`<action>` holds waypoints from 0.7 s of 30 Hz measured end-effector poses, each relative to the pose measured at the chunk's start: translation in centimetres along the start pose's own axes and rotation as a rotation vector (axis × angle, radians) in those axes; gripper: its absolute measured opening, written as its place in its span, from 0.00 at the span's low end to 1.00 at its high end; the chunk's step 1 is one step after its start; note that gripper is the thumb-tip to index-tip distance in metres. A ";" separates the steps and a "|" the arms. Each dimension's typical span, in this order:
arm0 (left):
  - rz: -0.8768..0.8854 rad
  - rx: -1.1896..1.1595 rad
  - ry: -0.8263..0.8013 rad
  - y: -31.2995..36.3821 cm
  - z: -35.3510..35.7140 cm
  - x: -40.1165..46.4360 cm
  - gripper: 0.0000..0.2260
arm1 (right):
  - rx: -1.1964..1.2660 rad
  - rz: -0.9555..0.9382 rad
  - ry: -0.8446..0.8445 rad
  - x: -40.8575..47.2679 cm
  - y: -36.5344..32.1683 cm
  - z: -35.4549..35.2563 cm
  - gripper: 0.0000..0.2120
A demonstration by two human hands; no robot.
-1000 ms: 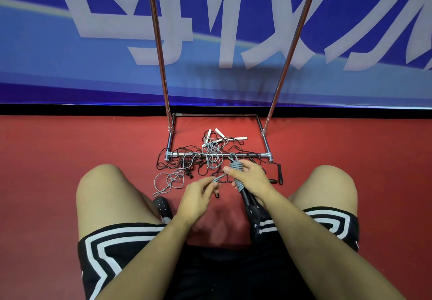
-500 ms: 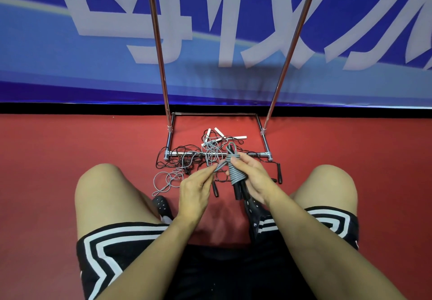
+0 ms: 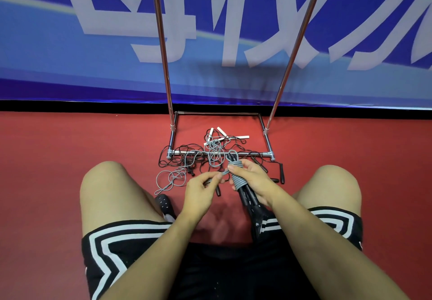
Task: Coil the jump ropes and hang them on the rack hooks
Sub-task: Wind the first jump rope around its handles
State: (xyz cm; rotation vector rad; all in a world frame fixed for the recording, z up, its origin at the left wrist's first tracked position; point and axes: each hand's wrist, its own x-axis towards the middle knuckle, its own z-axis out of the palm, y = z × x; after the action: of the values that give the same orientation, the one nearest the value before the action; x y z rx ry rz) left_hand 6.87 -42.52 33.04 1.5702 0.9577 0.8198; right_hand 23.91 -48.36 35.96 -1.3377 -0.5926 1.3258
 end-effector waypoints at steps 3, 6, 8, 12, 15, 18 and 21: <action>-0.018 -0.036 -0.024 -0.2 -0.1 0.1 0.06 | -0.035 0.024 -0.004 0.1 0.2 0.1 0.20; -0.011 0.011 -0.020 -0.6 -0.1 0.1 0.07 | -0.120 0.009 0.014 0.3 0.7 0.1 0.19; 0.019 0.100 -0.023 -1.0 0.0 0.1 0.07 | -0.201 -0.027 0.013 0.6 1.1 0.1 0.22; 0.037 0.273 -0.030 -1.4 -0.1 -0.1 0.09 | -0.375 -0.041 -0.008 0.8 1.5 0.6 0.24; 0.013 0.289 -0.023 -1.6 -0.3 0.0 0.09 | -0.209 0.062 -0.003 0.9 1.3 1.1 0.15; -0.011 0.316 -0.029 -1.6 -0.4 0.0 0.08 | -0.114 0.084 -0.017 1.0 1.5 0.9 0.17; -0.046 0.320 -0.059 -2.0 -0.3 0.2 0.08 | -0.183 0.057 -0.025 0.9 1.6 0.6 0.17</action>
State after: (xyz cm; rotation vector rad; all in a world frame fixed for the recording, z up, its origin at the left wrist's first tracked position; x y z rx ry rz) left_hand 6.37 -42.04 31.17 1.8261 1.1187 0.6053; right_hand 23.01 -47.75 34.29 -1.4978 -0.7114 1.3617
